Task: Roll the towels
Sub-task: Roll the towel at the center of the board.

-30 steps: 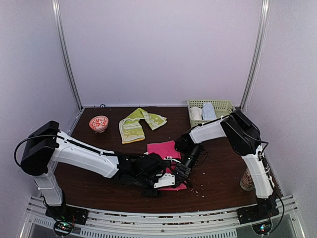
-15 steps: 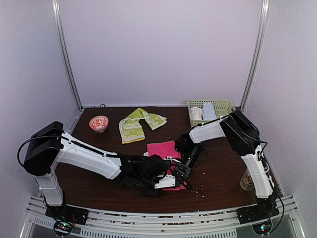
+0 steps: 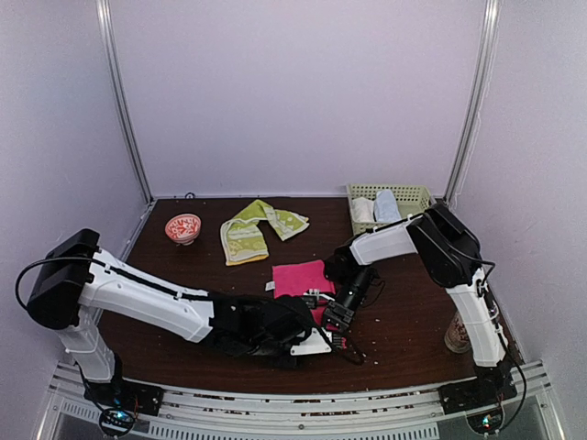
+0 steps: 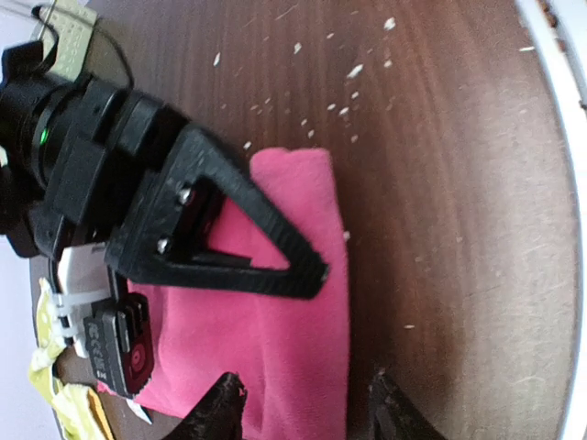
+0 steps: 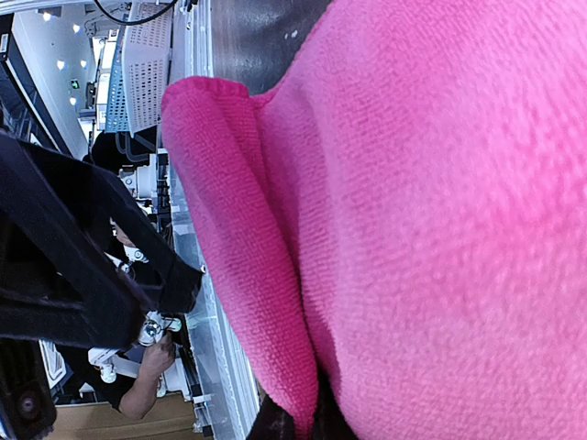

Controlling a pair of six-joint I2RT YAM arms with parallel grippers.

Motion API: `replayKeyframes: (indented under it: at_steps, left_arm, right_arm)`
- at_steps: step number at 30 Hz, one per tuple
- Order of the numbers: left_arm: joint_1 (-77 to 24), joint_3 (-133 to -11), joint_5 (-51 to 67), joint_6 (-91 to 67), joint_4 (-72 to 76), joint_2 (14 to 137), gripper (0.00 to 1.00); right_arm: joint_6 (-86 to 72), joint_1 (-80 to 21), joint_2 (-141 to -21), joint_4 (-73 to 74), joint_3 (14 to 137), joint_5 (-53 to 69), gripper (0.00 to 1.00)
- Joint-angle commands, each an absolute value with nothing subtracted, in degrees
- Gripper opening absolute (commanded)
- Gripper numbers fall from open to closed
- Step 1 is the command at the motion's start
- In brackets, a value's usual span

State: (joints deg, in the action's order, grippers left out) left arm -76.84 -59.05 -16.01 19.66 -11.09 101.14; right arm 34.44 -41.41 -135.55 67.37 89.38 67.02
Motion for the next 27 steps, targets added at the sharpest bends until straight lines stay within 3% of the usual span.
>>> replayKeyframes:
  at_steps: [1, 27]
  left_arm:
    - [-77.77, -59.60, -13.19, 21.27, -9.34, 101.25, 0.45]
    - [-76.32, -61.39, -18.10, 16.57, -12.99, 112.34, 0.43]
  right_arm:
    - [34.28, -41.66, -142.58, 62.93, 86.62, 54.10, 0.00]
    - [35.08, -41.75, -141.94, 63.72, 86.04, 54.68, 0.01]
